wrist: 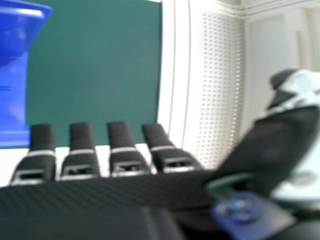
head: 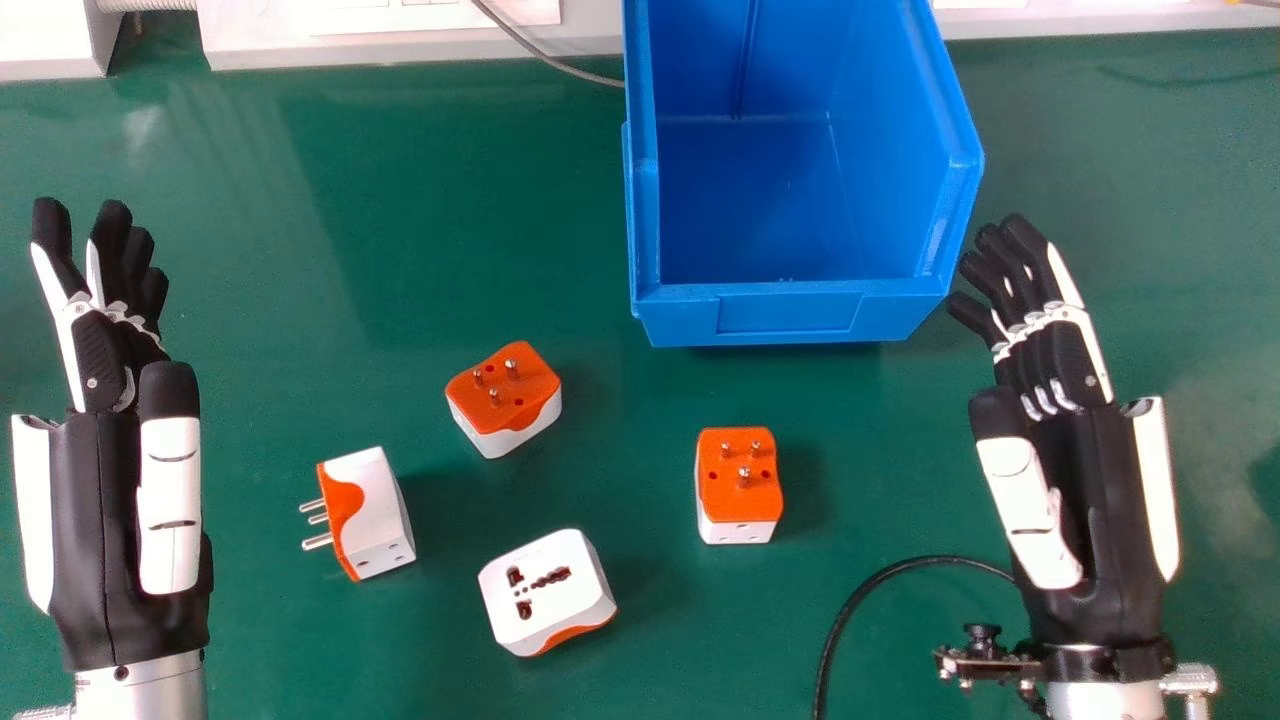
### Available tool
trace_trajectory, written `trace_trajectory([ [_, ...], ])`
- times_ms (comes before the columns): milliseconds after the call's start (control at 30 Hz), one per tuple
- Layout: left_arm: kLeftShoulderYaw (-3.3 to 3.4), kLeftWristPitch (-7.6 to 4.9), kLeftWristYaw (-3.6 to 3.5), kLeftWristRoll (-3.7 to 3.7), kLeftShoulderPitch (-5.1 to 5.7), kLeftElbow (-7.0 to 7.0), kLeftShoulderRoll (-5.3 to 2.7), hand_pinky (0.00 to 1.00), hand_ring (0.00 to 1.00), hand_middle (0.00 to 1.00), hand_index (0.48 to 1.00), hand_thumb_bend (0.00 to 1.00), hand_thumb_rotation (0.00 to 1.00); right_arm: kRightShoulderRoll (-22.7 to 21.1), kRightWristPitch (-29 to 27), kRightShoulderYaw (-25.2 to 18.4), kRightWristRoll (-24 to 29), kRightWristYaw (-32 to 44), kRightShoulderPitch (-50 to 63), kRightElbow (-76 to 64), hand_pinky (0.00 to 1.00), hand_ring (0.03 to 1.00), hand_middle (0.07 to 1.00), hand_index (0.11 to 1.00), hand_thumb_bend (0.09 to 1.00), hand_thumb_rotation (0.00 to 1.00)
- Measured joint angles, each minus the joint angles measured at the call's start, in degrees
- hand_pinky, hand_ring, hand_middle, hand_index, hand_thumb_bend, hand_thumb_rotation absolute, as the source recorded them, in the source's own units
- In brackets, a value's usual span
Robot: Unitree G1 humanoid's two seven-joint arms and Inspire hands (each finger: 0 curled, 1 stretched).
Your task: Pick all objects and put in blue box
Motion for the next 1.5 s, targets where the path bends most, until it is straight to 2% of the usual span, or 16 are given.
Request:
trace_trajectory([
  [633,-0.03,0.10,0.18,0.05,0.28,-1.14,0.00,1.00,1.00,1.00,1.000,0.60,0.92,0.1,-0.1,0.0,1.1,-0.1,0.0,0.2,0.84,0.892,0.901,0.902,0.278,0.76],
  [800,-0.03,0.10,0.14,0.03,0.24,-0.77,0.00,1.00,1.00,1.00,1.000,0.60,0.92,-0.1,-2.2,-1.3,-4.0,-1.5,-0.3,1.8,0.84,0.891,0.902,0.905,0.303,0.75],
  [833,-0.03,0.10,0.11,0.02,0.24,-0.70,0.00,1.00,1.00,1.00,1.000,0.60,0.92,-0.4,-2.6,-1.7,-5.9,-1.8,-0.4,2.2,0.84,0.893,0.911,0.912,0.367,0.73],
  [867,-0.03,0.10,0.10,-0.01,0.24,-0.66,0.02,1.00,1.00,1.00,1.000,0.60,0.92,-0.8,-2.8,-1.9,-7.6,-2.1,-0.4,2.3,0.84,0.893,0.911,0.912,0.367,0.73],
  [900,-0.03,0.10,0.07,-0.01,0.23,-0.63,0.03,1.00,1.00,1.00,1.000,0.60,0.92,-1.3,-3.0,-2.0,-9.4,-2.3,-0.4,2.5,0.83,0.899,0.922,0.921,0.441,0.70],
  [933,-0.03,0.10,0.07,-0.01,0.23,-0.64,0.05,1.00,1.00,1.00,1.000,0.60,0.92,-1.8,-3.3,-2.1,-10.8,-2.4,-0.5,2.7,0.83,0.899,0.922,0.921,0.441,0.70],
  [967,-0.02,0.10,0.10,-0.01,0.23,-0.64,0.06,1.00,1.00,1.00,1.000,0.60,0.92,-2.3,-3.8,-2.2,-12.2,-2.8,-0.6,2.7,0.82,0.906,0.931,0.928,0.510,0.67],
  [1000,-0.02,0.10,0.10,0.01,0.23,-0.64,0.06,1.00,1.00,1.00,1.000,0.60,0.92,-2.5,-4.2,-2.2,-13.0,-3.2,-0.7,2.7,0.82,0.906,0.931,0.928,0.510,0.67],
  [1033,-0.02,0.10,0.10,0.02,0.22,-0.62,0.06,1.00,1.00,1.00,1.000,0.59,0.92,-2.6,-4.5,-2.3,-13.9,-3.7,-0.8,2.7,0.82,0.906,0.933,0.932,0.571,0.64],
  [1067,-0.02,0.08,0.10,0.02,0.18,-0.60,0.06,1.00,1.00,1.00,1.000,0.59,0.92,-2.6,-4.9,-2.3,-14.4,-4.3,-0.9,2.7,0.82,0.906,0.933,0.932,0.571,0.64],
  [1133,0.00,0.07,0.10,0.03,0.13,-0.53,0.07,1.00,1.00,1.00,1.000,0.59,0.92,-2.4,-5.1,-2.2,-16.1,-5.5,-0.9,2.7,0.80,0.899,0.930,0.933,0.668,0.59],
  [1167,0.00,0.07,0.10,0.04,0.13,-0.53,0.07,1.00,1.00,1.00,1.000,0.59,0.92,-2.4,-5.1,-2.0,-16.9,-5.7,-0.9,2.7,0.80,0.899,0.930,0.933,0.668,0.59],
  [1267,-0.01,0.07,0.10,0.04,0.10,-0.51,0.07,1.00,1.00,1.00,1.000,0.58,0.92,-2.3,-5.1,-1.1,-19.1,-6.7,-0.8,2.7,0.78,0.892,0.925,0.934,0.769,0.52],
  [1433,-0.03,0.07,0.11,0.06,0.04,-0.44,0.06,1.00,1.00,1.00,1.000,0.58,0.93,-1.5,-4.8,-0.5,-23.7,-9.8,-0.8,2.6,0.77,0.895,0.932,0.938,0.842,0.51],
  [1500,-0.03,0.07,0.22,0.10,0.04,-0.47,0.06,1.00,1.00,1.00,1.000,0.58,0.93,-1.5,-4.4,-0.7,-27.2,-12.2,-1.0,2.2,0.77,0.897,0.935,0.941,0.861,0.51],
])
